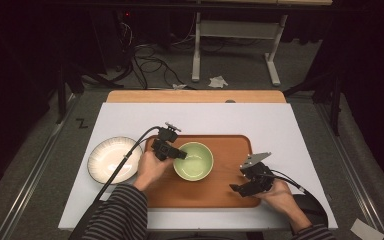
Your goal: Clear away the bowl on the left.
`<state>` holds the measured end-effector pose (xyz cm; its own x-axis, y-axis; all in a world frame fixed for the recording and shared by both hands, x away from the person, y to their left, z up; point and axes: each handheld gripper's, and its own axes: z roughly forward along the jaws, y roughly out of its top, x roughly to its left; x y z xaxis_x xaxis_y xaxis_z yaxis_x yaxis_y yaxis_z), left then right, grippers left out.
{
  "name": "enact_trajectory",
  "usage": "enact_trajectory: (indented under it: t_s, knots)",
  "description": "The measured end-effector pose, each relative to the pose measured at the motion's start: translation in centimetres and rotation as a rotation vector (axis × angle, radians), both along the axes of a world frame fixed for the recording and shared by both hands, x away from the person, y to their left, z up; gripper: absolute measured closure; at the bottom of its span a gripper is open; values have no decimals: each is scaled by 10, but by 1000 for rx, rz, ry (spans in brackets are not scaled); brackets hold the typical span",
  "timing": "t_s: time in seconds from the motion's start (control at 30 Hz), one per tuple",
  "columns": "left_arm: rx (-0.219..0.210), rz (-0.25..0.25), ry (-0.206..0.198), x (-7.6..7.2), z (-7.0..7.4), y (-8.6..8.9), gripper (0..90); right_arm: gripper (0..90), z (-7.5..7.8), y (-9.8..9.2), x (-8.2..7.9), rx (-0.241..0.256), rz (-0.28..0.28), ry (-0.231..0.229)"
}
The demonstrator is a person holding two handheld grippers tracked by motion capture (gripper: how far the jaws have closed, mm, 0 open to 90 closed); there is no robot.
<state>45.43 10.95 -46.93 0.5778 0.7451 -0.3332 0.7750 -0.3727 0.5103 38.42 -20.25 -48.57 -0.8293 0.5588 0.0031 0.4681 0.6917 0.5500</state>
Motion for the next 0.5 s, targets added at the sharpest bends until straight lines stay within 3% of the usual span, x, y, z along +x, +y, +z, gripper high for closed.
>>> enact_trajectory:
  t_s: [0.3,0.5]
  knots:
    - [19,12,-5,2,-6,-5,821,292,0,0,0,-1,-4,-2]
    - [2,29,-4,3,-9,-5,822,292,0,0,-1,1,-5,0]
